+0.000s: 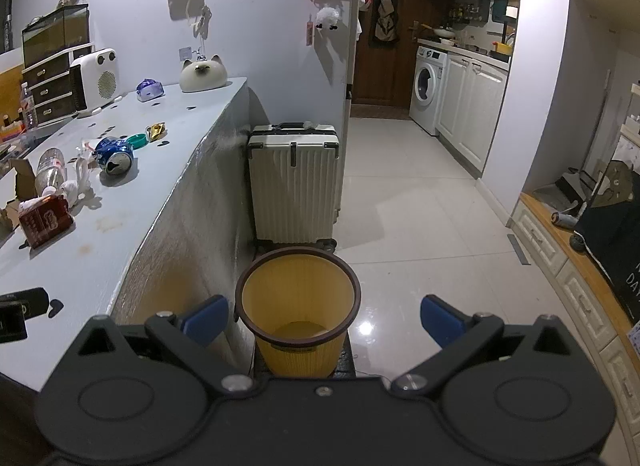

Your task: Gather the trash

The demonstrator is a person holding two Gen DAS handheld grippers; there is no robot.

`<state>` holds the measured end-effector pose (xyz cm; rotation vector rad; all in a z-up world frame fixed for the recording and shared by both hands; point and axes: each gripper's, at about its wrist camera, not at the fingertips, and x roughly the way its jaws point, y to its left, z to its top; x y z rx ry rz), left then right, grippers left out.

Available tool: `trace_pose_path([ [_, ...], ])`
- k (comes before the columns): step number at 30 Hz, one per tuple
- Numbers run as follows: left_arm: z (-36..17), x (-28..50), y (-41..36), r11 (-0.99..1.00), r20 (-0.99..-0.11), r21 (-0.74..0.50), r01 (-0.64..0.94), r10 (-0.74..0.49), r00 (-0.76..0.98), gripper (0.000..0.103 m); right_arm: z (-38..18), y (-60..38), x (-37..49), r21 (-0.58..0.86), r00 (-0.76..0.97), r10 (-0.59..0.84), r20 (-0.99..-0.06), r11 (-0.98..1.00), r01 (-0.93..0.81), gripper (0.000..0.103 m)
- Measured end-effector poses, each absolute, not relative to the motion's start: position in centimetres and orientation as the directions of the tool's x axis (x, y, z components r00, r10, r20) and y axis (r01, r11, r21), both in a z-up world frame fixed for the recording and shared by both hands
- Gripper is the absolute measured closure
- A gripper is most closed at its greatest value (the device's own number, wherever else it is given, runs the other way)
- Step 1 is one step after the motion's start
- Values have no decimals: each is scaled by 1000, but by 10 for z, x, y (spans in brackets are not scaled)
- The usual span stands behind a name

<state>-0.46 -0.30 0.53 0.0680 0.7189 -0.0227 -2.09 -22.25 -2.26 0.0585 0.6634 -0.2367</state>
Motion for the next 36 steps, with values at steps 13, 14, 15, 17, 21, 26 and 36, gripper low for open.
trace_pose_path([
  [13,5,-5,-4,998,-658,54,43,3,753,0,-23,-222,-21,-23,762,-198,-617,972,234,0],
  [14,5,-5,-3,998,-659,54,43,3,752,0,-23,-222,-21,-23,761,-198,-617,972,235,0],
  [15,5,-5,-4,998,-659,54,43,3,752,0,-23,-222,-21,-22,761,-198,-618,972,235,0],
  [17,4,-2,-3,997,-659,55,48,0,752,0,-23,-222,-21,-22,761,-197,-618,972,234,0],
  [21,4,-2,-4,997,-659,56,47,1,752,0,-24,-222,-22,-20,759,-197,-620,972,236,0],
  [26,4,-4,-3,998,-657,53,45,1,754,0,-23,-223,-21,-20,759,-197,-620,972,236,0],
  [36,4,-4,-3,998,-657,53,45,1,754,0,-23,-223,-21,-19,759,-196,-621,972,236,0],
])
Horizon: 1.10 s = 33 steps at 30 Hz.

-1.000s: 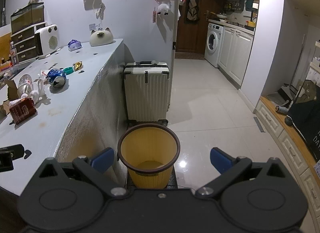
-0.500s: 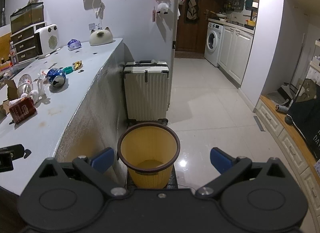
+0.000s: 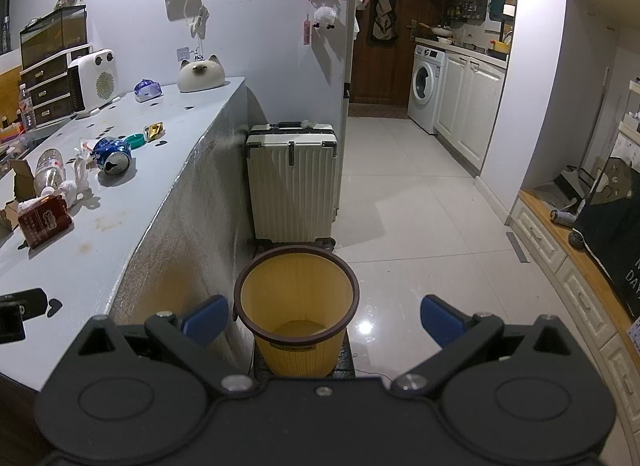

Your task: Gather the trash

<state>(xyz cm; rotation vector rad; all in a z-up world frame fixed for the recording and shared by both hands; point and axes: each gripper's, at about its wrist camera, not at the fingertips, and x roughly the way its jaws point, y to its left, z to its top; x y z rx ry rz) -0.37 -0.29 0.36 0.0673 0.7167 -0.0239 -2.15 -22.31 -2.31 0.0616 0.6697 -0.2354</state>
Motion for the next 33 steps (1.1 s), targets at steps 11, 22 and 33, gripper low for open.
trace_pose_path([
  [11,2,-1,-1,998,-638,64,30,18,770,0,-22,-222,-19,-36,769,-202,-607,973,228,0],
  [22,2,24,38,992,-572,86,-93,125,810,0,-20,-207,12,-48,825,-161,-542,986,161,0],
  [33,-8,39,104,972,-552,69,-224,225,803,0,-19,-155,65,-35,891,19,-454,999,-40,0],
])
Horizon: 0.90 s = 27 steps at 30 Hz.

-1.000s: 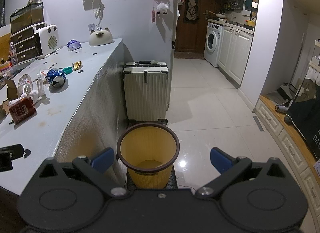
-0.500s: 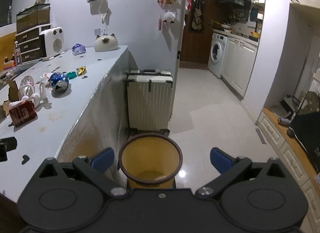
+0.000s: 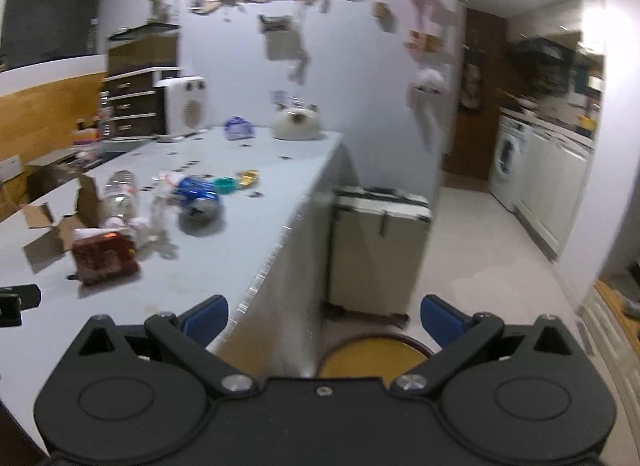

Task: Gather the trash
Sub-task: 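Move both tools over the table toward the white bag and red wrapper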

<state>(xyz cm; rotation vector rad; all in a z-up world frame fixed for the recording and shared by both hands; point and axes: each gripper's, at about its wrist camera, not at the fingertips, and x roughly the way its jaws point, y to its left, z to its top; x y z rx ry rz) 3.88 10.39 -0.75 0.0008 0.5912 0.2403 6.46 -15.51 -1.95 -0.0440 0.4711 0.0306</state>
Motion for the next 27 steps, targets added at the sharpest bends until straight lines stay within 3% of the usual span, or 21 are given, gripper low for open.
trace_pose_path([
  [8,-21,37,145,967,-572,27,-254,223,789,0,-24,-94,109,-1,887,239,-396,966,-260,0],
  [13,-33,36,169,965,-621,4,-264,210,755,0,-25,-51,149,62,824,395,-405,911,-407,0],
  [21,-40,39,191,967,-641,-1,-255,195,742,0,-35,13,222,132,774,375,-510,924,-360,0],
  [27,-32,45,202,984,-576,-26,-178,131,807,0,-57,43,251,98,737,338,-586,932,-350,0],
])
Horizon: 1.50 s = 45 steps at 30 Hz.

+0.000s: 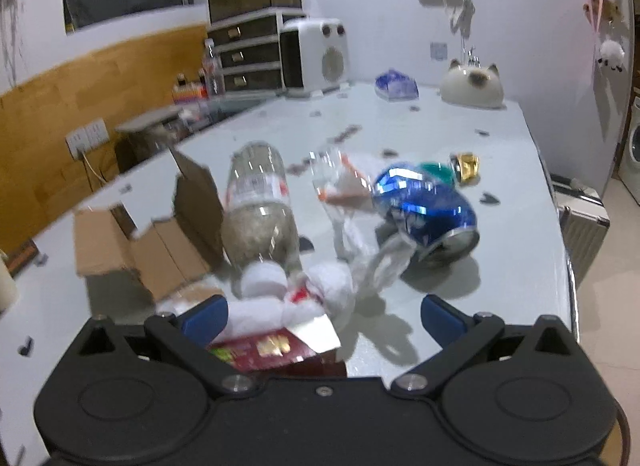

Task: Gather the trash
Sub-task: 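Move both tools over the table toward the white bag and red wrapper, then grasp the white plastic bag with the left tool while the right tool grasps the red wrapper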

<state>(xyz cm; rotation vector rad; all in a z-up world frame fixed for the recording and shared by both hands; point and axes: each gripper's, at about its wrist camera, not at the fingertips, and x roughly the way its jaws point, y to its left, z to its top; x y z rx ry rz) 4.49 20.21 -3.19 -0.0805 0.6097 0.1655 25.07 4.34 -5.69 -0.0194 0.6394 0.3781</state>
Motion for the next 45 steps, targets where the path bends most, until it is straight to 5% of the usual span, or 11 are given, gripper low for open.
trace_pose_path([
  [9,-7,99,190,1000,-516,-6,-30,23,856,0,-81,1,216,121,700,356,-619,924,-363,0],
  [16,-24,151,176,991,-550,-118,64,-119,827,0,-80,-35,189,151,715,382,-585,918,-367,0],
  [21,-38,182,177,970,-587,-226,88,-208,782,14,-69,-36,157,95,707,471,-527,860,-502,0],
  [29,-50,205,175,957,-593,-280,81,-239,769,17,-81,-13,135,22,651,504,-568,800,-600,0],
  [42,-66,195,178,925,-569,-376,54,-277,774,63,-83,-68,138,36,753,329,-571,926,-376,0],
  [45,-68,185,176,926,-563,-375,44,-265,783,65,-81,-86,144,91,767,300,-568,949,-303,0],
])
